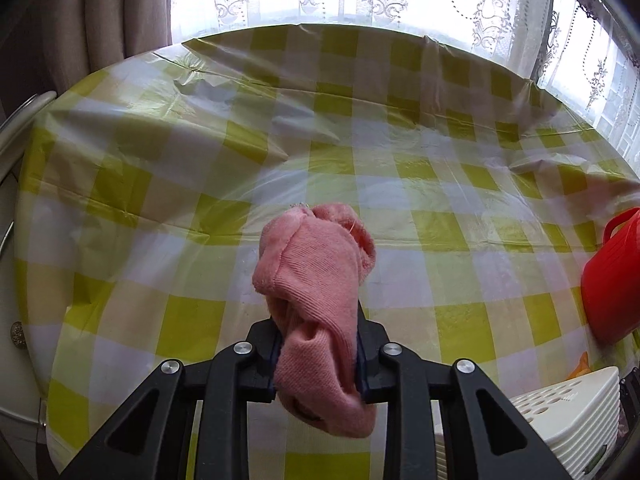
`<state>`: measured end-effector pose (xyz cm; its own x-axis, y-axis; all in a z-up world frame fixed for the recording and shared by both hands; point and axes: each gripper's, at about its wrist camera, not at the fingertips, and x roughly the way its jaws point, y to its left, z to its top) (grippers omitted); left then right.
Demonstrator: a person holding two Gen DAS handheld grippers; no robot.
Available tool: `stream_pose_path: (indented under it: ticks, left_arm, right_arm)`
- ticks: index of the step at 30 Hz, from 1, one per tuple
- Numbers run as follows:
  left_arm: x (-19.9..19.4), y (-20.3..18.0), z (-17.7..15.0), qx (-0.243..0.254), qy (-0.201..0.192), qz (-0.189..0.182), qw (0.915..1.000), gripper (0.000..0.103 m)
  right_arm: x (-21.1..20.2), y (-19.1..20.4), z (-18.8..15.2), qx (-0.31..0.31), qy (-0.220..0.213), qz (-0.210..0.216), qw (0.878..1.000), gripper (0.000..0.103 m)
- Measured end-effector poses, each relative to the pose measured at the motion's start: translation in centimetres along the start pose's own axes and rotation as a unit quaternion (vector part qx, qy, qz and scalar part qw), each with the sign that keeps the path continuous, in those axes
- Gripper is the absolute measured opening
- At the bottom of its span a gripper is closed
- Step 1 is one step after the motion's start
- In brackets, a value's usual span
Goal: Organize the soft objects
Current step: 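Grasp the small pink sock with the left gripper while the right gripper grasps the orange mesh sponge bag, then carry the pink sock and orange sponge bag into the white box and open both grippers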
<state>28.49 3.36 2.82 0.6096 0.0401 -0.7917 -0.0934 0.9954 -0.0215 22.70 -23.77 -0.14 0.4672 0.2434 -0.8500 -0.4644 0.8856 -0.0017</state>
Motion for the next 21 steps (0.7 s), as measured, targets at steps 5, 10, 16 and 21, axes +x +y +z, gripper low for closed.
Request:
stream_pose_path:
  ticks: [5,10,16,21]
  left_arm:
    - [-2.1,-0.8,0.5,0.007,-0.022,0.007,0.9997,0.028]
    - [-4.6,-2.1,0.9,0.017,-0.047,0.004,0.9988,0.028]
    - [-8.1,-4.7,1.0,0.034,-0.074,-0.013,0.9966,0.028]
    - [-10.5,-7.5,0.4,0.057,-0.089,-0.037,0.9937,0.028]
  right_arm:
    - [-1.3,-0.6,0.0,0.015,-0.014,-0.013,1.0,0.084]
    - [-3.1,-1.5,-0.3,0.031,-0.032,-0.025,0.999,0.084]
    - [-5.9,-2.9,-1.1,0.052,-0.052,-0.044,0.996,0.084]
    - [-8.4,-4.2,-2.4,0.073,-0.065,-0.061,0.993,0.084]
